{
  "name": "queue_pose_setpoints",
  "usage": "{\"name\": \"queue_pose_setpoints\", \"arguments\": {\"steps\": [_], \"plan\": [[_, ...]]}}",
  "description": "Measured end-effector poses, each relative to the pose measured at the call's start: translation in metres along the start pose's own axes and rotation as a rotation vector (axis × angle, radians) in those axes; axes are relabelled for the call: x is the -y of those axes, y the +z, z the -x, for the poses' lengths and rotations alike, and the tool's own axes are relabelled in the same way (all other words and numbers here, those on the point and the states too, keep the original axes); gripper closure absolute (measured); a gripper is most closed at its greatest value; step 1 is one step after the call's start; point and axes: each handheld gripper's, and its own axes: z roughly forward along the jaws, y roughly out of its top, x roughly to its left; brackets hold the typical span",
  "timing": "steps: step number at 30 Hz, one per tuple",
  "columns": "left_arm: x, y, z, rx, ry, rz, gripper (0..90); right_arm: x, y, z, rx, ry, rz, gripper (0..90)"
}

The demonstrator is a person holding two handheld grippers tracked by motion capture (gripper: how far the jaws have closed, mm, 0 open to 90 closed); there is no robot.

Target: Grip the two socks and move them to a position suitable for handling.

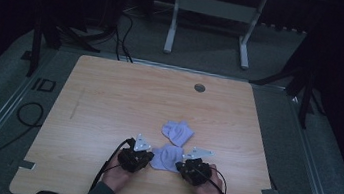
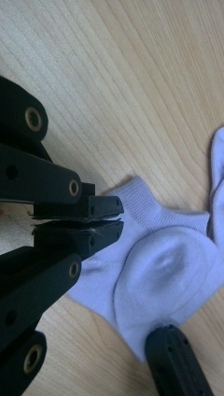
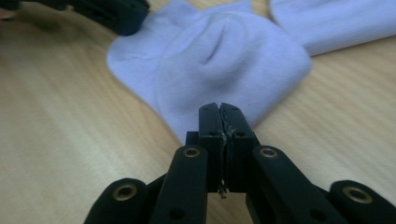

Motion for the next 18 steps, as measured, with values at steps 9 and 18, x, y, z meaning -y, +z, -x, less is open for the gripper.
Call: {"name": "queue_pose_setpoints", "arguments": {"steps": [9,18], "plan": [[0.001,0.000,0.001,-0.002,0.004,0.008,86.7,-0.030,-0.011,-0.018,0.032,-0.086,0.048,89.8],[0.001,0.000,0.000,0.003,0.009,0.007,86.6,-0.057,0.023,-0.034,0.041,-0.143,-0.040,80.1]]}}
